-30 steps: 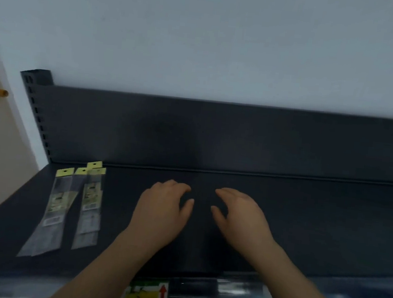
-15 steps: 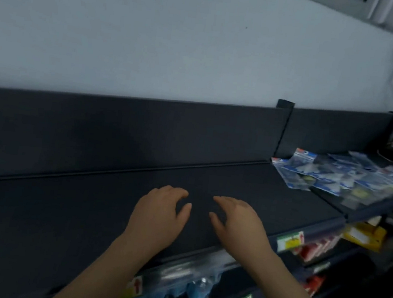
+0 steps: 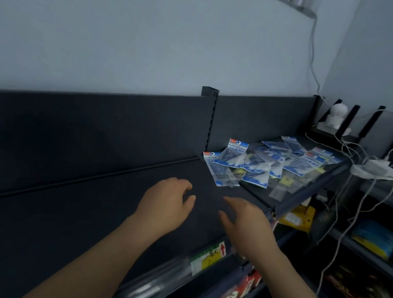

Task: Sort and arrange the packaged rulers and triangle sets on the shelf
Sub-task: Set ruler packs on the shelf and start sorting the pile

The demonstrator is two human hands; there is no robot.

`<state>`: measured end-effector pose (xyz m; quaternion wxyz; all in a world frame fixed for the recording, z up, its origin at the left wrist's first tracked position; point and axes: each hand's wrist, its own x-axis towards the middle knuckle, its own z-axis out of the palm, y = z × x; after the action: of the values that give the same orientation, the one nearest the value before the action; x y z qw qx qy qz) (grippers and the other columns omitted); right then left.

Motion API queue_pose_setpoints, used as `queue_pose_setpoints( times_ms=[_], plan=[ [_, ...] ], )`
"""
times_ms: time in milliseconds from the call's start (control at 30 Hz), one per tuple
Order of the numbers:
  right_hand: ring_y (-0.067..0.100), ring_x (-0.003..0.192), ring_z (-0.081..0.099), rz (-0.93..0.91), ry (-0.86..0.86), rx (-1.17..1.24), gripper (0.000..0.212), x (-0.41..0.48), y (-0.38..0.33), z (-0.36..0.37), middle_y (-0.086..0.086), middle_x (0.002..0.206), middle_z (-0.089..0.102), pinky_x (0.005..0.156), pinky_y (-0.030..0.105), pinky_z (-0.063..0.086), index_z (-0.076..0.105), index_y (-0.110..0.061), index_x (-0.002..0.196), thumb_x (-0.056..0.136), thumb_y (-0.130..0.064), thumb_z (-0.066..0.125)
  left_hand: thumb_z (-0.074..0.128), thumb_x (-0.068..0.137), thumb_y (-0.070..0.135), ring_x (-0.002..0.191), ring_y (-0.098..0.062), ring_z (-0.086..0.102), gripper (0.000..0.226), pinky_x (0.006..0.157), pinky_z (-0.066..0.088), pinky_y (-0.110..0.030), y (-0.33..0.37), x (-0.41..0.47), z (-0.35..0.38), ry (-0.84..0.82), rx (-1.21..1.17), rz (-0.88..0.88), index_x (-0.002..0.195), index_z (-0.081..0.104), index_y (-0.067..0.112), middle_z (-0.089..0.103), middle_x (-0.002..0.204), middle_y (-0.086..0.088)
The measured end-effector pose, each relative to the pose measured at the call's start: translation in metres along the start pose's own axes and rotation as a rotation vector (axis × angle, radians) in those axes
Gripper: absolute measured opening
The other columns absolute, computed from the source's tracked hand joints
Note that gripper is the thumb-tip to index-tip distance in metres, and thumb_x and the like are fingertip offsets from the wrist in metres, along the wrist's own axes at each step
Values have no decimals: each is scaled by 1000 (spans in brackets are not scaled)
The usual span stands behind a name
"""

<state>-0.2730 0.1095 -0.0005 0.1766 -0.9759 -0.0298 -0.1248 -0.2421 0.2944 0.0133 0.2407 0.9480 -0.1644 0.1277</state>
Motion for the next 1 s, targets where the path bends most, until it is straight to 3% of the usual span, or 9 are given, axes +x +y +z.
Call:
queue_pose_setpoints(
  times_ms=[167, 333, 400, 567, 667, 767, 867, 900, 1000],
  plan=[
    [20, 117, 55, 65, -15, -17, 41, 16, 19, -6, 1, 132, 58, 97, 33, 45, 52, -22, 134, 95, -34, 52, 50, 95, 37, 104, -12, 57, 36, 87, 49, -30, 3, 35, 11, -36, -12, 12, 126, 57, 21, 61, 116, 4],
    [22, 101, 61, 183, 8, -10, 34, 64, 60, -15, 2, 121, 64, 81, 36, 52, 58, -21, 127, 95, -32, 51, 52, 94, 33, 87, -13, 61, 23, 75, 53, -32, 12, 104, 33, -91, -60, 1, 109, 64, 20, 66, 101, 3],
    [22, 103, 61, 222, 8, -16, 34, 76, 77, -14, 4, 121, 64, 85, 38, 51, 59, -18, 125, 96, -32, 50, 51, 94, 32, 86, -13, 60, 23, 72, 50, -28, 15, 126, 46, -117, -71, -2, 109, 64, 20, 66, 104, 3],
    [21, 123, 52, 261, -18, 44, 43, 111, 118, -9, 3, 141, 51, 100, 34, 44, 49, -18, 138, 98, -34, 48, 50, 95, 33, 109, -19, 58, 38, 90, 49, -32, 22, 174, 84, -161, -87, -45, 128, 57, 16, 59, 127, -2],
    [22, 127, 48, 237, -25, 78, 42, 141, 145, -7, 4, 144, 47, 105, 35, 40, 49, -16, 138, 99, -32, 48, 50, 96, 33, 115, -22, 55, 43, 92, 47, -33, 23, 207, 109, -192, -88, -93, 135, 52, 15, 53, 135, -6],
    [23, 123, 52, 222, -41, 104, 43, 174, 172, -6, 5, 145, 47, 103, 38, 42, 50, -15, 138, 99, -32, 47, 50, 93, 36, 106, -30, 57, 34, 86, 51, -39, 24, 242, 132, -198, -108, -149, 118, 58, 14, 58, 118, -14],
    [23, 126, 50, 198, -62, 106, 44, 203, 201, -6, 5, 144, 47, 104, 38, 41, 49, -15, 139, 99, -33, 48, 50, 91, 48, 111, -32, 53, 47, 91, 48, -40, 27, 273, 151, -240, -58, -240, 126, 50, 18, 53, 126, -14],
    [23, 126, 50, 191, -61, 105, 44, 211, 210, -7, 5, 144, 48, 104, 37, 41, 50, -14, 138, 99, -33, 48, 54, 88, 51, 113, -31, 52, 51, 91, 47, -39, 29, 280, 155, -264, -32, -270, 128, 48, 19, 50, 128, -13],
    [22, 124, 51, 164, -41, 115, 43, 235, 235, -5, 5, 142, 50, 103, 33, 41, 52, -14, 136, 98, -33, 50, 75, 73, 49, 102, -27, 56, 57, 79, 47, -34, 29, 293, 165, -281, -59, -366, 107, 43, 17, 55, 116, -8]
  ],
)
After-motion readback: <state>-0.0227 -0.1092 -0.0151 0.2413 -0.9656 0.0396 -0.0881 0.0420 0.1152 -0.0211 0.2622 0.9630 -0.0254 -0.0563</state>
